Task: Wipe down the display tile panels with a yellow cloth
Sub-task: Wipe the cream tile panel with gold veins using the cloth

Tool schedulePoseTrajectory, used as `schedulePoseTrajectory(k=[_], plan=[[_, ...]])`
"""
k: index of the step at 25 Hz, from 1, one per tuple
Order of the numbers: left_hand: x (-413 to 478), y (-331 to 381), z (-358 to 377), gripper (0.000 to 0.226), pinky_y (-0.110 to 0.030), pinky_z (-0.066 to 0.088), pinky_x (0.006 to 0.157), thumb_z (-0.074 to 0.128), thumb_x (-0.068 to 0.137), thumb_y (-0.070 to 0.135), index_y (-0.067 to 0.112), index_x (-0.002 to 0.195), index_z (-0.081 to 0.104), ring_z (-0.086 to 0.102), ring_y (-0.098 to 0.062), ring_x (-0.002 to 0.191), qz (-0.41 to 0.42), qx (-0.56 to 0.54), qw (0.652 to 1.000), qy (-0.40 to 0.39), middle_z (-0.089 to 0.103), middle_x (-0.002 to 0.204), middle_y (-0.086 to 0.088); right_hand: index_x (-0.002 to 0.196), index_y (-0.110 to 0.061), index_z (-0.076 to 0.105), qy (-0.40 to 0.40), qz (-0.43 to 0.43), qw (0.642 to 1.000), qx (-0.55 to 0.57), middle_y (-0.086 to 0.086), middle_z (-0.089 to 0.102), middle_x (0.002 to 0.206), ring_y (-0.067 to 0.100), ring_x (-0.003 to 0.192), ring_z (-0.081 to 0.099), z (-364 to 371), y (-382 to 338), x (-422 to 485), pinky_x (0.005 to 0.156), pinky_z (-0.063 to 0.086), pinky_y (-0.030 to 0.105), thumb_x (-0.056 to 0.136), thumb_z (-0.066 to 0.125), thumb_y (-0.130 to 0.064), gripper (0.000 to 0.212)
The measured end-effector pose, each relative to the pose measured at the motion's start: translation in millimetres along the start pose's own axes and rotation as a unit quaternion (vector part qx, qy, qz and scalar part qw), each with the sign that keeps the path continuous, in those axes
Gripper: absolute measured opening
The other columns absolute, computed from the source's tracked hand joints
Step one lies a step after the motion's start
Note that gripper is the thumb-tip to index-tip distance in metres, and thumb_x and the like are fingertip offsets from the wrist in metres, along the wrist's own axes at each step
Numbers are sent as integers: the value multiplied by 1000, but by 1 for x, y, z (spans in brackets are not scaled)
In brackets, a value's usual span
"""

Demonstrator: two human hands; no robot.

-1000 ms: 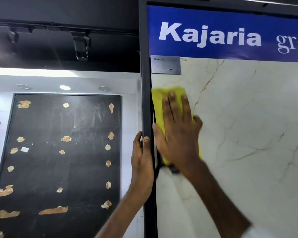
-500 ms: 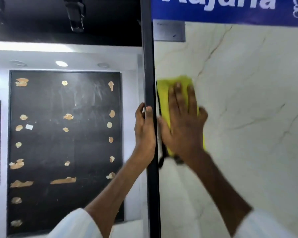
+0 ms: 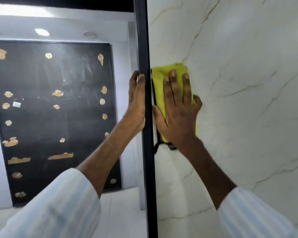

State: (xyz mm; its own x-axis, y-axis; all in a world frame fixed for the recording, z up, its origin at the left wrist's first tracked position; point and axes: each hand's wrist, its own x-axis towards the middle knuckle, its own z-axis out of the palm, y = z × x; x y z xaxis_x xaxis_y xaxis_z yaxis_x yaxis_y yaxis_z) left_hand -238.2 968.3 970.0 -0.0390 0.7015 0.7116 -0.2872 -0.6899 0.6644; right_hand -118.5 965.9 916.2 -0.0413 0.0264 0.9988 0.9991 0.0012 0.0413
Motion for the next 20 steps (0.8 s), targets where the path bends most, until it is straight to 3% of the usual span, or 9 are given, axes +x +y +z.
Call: schedulePoseTrajectory(k=[2,5,7,10,12,14,17,20], plan=[[-18,-9,-7,55,-21,22,122,42,113,36,25,164,23,25,-5,154,23,44,998,-31,24,171,7,163,-10,30,-31,-15,999,10,11,16,173,39,158,17,1,-2,-102,103,36,58,104,39,-53,73],[-46,-44,-18,61,-28,15,129,41,114,33,19,166,12,15,-2,155,70,100,992,-42,14,174,5,158,-13,34,-88,-50,995,21,5,16,174,38,159,16,-11,-3,-246,100,39,62,101,43,-51,69],[-56,-66,-20,66,-39,21,130,44,110,39,15,166,16,22,-10,157,81,108,991,-19,23,172,-2,158,-15,32,-97,-57,993,33,4,20,172,37,159,16,-10,0,-259,98,40,61,100,45,-52,70],[-53,-74,-18,68,-45,29,127,45,107,43,12,164,23,31,-16,155,96,139,986,4,32,168,-6,161,-13,31,-48,-45,997,44,7,22,171,38,157,23,-8,-6,-178,102,36,59,99,47,-51,75],[-52,-73,-18,64,-39,27,128,45,109,37,9,163,24,28,-17,155,106,140,984,3,31,168,-9,160,-11,31,-28,1,999,39,9,22,168,41,154,28,-6,-7,-128,102,37,58,101,45,-52,73],[-52,-74,-17,60,-27,25,127,45,111,29,6,162,23,25,-16,156,100,132,986,1,28,169,-11,161,-10,30,-15,31,999,41,10,23,169,40,155,27,0,-9,-139,103,37,59,103,44,-52,73],[-54,-77,-18,59,-7,23,117,44,112,23,3,162,21,22,-17,156,115,127,985,2,25,170,-13,162,-14,27,-70,12,995,70,8,20,173,39,158,19,-2,-18,-266,104,36,61,102,44,-51,72],[-50,-80,-18,60,-7,22,117,44,111,25,2,162,21,23,-18,156,131,129,983,-3,26,169,-14,154,-14,33,-157,-17,986,57,4,15,174,43,151,25,-14,-24,-380,97,41,63,102,45,-51,65]])
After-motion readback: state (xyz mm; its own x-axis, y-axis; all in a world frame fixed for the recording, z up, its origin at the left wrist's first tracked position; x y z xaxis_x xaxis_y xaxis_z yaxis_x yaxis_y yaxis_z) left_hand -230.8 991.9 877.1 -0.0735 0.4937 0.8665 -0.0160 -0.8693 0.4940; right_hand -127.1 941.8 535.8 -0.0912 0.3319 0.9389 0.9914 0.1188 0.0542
